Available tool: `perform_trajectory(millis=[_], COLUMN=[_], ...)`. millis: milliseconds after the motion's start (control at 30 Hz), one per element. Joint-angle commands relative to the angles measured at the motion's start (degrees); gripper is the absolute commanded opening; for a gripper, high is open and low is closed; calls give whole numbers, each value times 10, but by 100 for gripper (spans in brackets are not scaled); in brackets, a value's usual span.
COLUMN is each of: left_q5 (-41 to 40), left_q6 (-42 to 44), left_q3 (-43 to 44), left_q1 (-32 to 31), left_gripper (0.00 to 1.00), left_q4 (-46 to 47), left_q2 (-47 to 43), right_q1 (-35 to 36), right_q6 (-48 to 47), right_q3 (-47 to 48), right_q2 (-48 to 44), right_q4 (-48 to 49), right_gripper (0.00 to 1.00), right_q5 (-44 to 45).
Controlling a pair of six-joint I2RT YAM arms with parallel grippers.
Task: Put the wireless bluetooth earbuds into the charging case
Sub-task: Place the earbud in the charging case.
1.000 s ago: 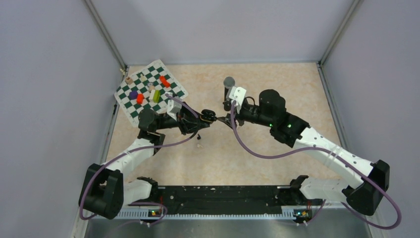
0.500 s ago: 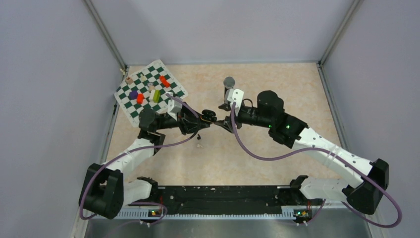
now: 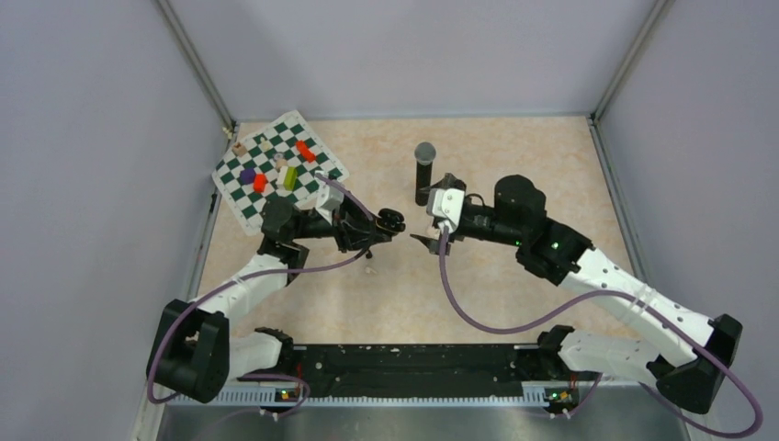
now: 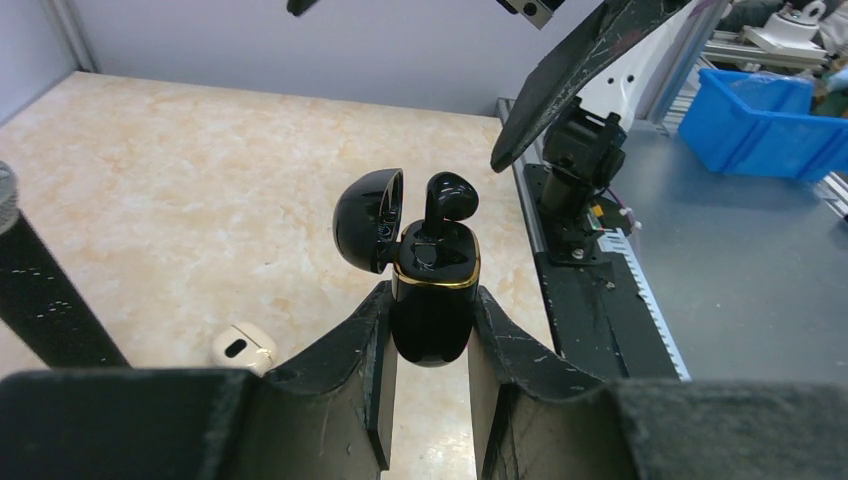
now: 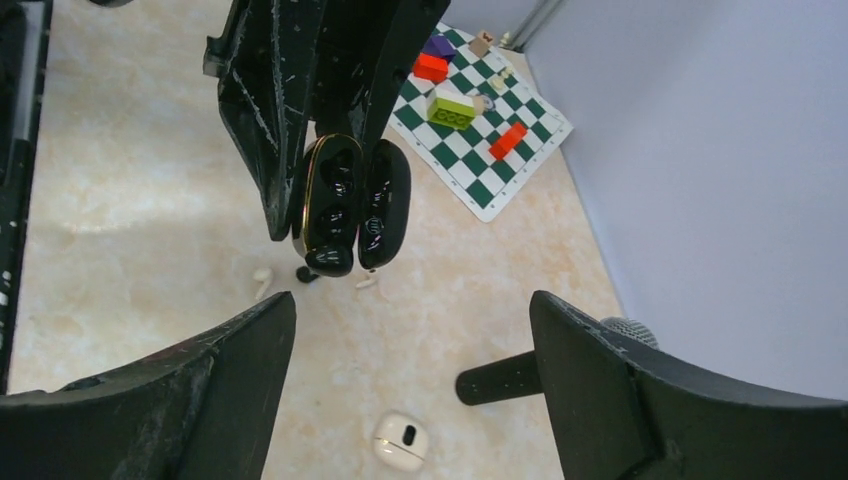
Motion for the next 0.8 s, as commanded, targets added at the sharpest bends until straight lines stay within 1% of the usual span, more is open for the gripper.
perform_trajectory(millis=[0,67,200,267,367,467,533,767], left_q5=[33,40,53,61,75,93,101,108], left_q6=[29,34,46,61,103,175,212,229], left_q3=[33,39,48,54,66,86,95,103], left_q1=[-15,-19,-25,-28,-34,-39,-42,-49], left_gripper=[0,0,0,0,0,0,0,0], left_q4=[-40,-55,-83,-106,-173,-271,-317,-343], left_q2=[9,16,24,28,32,39,46,64], right_q1=[6,9,16,18,19,19,19,20], right_q6=[-97,-137,-213,-230,-230,-220,-216,-198], right_q3=[-36,-60,-104,-117,-121,-115,-114,-110], right_q2=[-26,-29,-39,-41,-47,-54,-56,-51], right_q4=[29,44,64,74,84,84,82,76], right_gripper=[89,98,99,99,99,99,99,99], right_q5=[-11,-17,-18,-13,-11,-15,-23,-58])
